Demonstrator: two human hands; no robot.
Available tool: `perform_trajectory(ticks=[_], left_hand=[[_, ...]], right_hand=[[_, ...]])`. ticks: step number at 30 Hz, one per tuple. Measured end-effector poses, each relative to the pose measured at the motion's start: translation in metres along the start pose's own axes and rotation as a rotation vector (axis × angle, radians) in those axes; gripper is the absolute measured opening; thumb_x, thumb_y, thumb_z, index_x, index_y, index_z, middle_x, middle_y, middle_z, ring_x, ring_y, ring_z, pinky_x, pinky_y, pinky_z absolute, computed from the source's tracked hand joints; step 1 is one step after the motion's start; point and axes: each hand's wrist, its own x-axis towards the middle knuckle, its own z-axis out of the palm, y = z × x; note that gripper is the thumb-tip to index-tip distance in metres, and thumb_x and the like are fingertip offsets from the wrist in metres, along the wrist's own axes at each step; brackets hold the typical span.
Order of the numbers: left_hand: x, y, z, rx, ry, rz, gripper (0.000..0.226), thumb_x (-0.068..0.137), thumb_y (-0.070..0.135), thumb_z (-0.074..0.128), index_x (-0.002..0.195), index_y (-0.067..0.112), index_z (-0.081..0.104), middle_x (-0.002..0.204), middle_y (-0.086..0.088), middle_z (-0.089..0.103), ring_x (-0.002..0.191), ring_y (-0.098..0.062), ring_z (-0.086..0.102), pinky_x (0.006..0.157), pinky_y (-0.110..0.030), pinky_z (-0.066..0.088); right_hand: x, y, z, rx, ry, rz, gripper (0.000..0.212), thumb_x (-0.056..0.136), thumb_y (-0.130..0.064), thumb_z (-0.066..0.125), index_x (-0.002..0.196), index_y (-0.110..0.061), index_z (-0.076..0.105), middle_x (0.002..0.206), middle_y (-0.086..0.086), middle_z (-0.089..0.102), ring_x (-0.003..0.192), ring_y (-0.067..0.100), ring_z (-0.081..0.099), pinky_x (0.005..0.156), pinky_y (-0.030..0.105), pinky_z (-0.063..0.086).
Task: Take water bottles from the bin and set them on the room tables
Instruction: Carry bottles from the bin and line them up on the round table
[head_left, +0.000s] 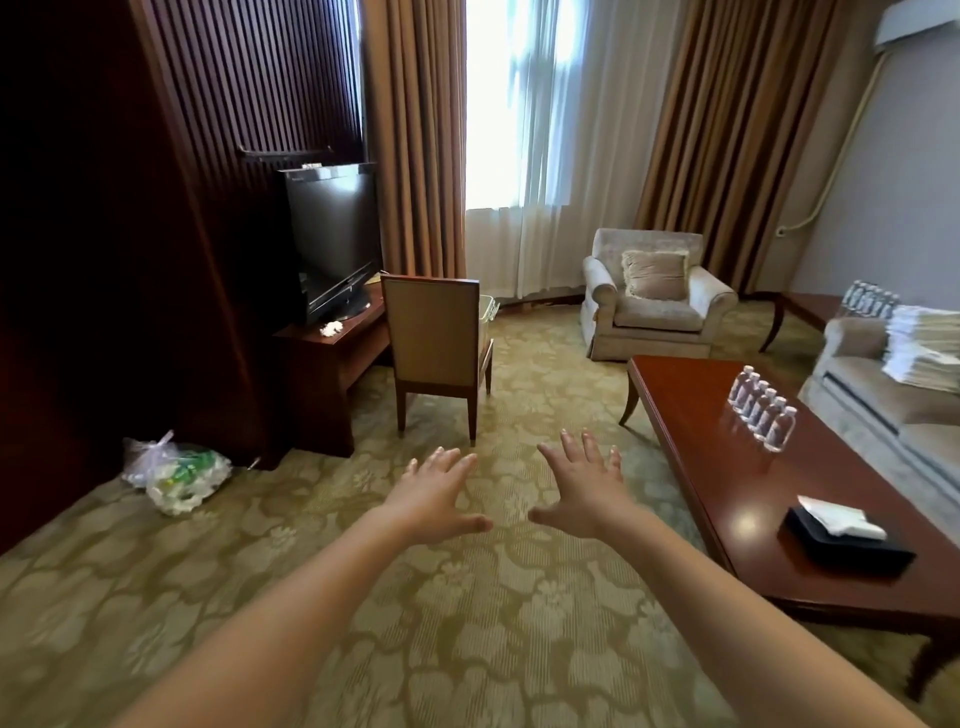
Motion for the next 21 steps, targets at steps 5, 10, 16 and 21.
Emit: perform_trajectory(ticks=[5, 10, 16, 21], left_hand=[[0.119, -0.017, 0.0, -0.011, -0.005, 0.0, 0.098, 0.085, 0.067, 0.055, 0.158, 0.027, 0.004, 0.166, 0.0, 0.002, 0.152, -0.017, -0.004, 0.124, -0.044, -0.001], [0.271, -0.044, -0.016, -0.022, 0.005, 0.02, 0.099, 0.084, 0.07, 0.054, 0.157, 0.026, 0.005, 0.166, 0.0, 0.003, 0.152, -0.019, -0.003, 0.124, -0.045, 0.001], [0.438, -0.076, -0.062, -0.025, 0.041, 0.039, 0.098, 0.085, 0.068, 0.053, 0.158, 0.025, 0.005, 0.165, 0.0, 0.004, 0.152, -0.019, -0.002, 0.124, -0.044, 0.001], [0.543, -0.099, -0.075, 0.005, 0.0, 0.035, 0.096, 0.086, 0.067, 0.053, 0.158, 0.024, 0.005, 0.165, -0.002, 0.004, 0.152, -0.02, -0.003, 0.123, -0.045, 0.001]], right_hand=[[0.116, 0.037, 0.004, -0.032, -0.032, 0.003, 0.098, 0.086, -0.059, 0.062, 0.159, -0.03, 0.003, 0.167, 0.006, -0.012, 0.151, 0.032, -0.02, 0.118, 0.058, -0.012], [0.256, 0.071, -0.009, -0.052, -0.013, 0.024, 0.098, 0.085, -0.058, 0.064, 0.159, -0.03, 0.004, 0.167, 0.007, -0.01, 0.151, 0.032, -0.019, 0.119, 0.06, -0.011], [0.415, 0.103, -0.05, -0.065, 0.009, 0.051, 0.097, 0.086, -0.059, 0.062, 0.159, -0.03, 0.004, 0.167, 0.006, -0.008, 0.152, 0.031, -0.017, 0.12, 0.059, -0.009], [0.521, 0.128, -0.061, -0.022, -0.008, 0.061, 0.097, 0.087, -0.058, 0.062, 0.159, -0.03, 0.004, 0.167, 0.006, -0.008, 0.152, 0.03, -0.018, 0.12, 0.058, -0.011]])
